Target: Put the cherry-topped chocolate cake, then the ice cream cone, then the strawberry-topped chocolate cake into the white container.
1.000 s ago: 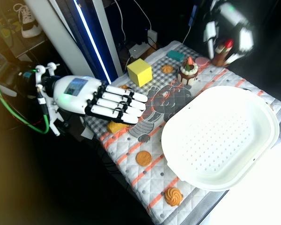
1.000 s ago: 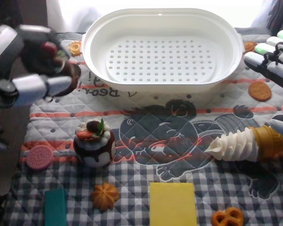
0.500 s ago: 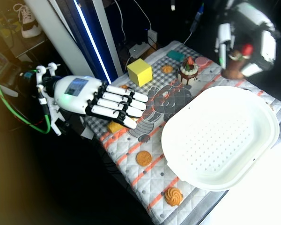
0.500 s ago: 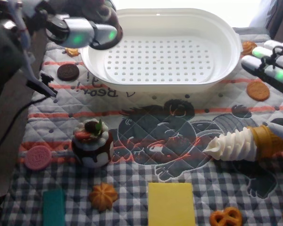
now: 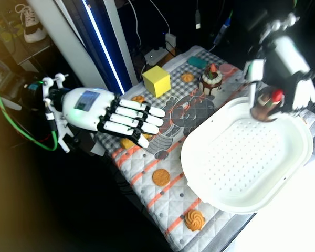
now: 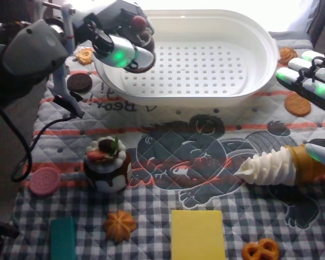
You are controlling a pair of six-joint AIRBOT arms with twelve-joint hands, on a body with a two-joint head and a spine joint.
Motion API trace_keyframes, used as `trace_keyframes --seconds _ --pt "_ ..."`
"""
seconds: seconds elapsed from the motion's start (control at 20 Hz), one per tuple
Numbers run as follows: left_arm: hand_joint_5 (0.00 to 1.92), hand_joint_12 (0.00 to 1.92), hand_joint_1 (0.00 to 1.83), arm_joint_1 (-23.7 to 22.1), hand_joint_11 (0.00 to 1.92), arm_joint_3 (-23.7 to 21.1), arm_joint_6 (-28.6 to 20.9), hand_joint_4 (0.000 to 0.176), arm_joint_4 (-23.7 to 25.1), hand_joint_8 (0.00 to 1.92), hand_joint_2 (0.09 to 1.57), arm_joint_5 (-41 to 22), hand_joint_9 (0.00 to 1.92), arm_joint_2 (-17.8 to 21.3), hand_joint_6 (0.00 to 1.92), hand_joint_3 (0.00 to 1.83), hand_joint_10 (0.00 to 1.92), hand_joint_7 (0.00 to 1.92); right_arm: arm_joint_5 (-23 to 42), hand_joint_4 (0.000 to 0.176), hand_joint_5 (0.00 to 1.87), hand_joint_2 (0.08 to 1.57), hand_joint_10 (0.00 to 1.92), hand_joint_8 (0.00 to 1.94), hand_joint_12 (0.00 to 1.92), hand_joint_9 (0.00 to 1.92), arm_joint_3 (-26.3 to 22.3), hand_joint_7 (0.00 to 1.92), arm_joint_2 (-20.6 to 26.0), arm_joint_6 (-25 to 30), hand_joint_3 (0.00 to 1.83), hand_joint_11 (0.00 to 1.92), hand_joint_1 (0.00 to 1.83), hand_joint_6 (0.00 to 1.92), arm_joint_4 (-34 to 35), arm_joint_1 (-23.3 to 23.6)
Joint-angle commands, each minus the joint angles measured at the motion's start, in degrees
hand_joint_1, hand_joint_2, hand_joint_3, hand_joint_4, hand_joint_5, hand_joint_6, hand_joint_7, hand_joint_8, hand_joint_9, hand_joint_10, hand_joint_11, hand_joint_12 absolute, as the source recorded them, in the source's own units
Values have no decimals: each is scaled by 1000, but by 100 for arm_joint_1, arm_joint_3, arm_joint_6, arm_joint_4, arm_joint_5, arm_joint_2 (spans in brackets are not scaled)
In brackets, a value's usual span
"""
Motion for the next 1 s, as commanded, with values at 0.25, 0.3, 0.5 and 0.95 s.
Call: trace_keyframes --seconds 0.25,0.3,0.5,0.95 --pt "147 756 731 97 0 102 18 91 -89 26 1016 -505 10 19 52 0 92 67 718 0 0 1389 8 0 870 21 11 0 24 56 0 0 370 0 -17 26" --pt "100 365 702 117 0 64 18 110 -69 4 994 -541 1 40 15 0 18 13 763 0 0 1386 15 0 929 37 -2 0 24 59 0 0 404 0 -25 17" --pt "0 1082 633 216 0 -435 -256 126 422 0 1093 -944 6 393 0 26 3 0 791 0 0 1339 46 3 1229 80 20 11 49 295 0 0 455 0 -136 17" --pt "56 1374 684 1440 0 -2075 -3319 160 2469 3 1293 -3353 163 1899 14 1 77 9 615 9 0 1176 308 5 1501 7 220 28 -47 970 0 0 617 0 -381 -155"
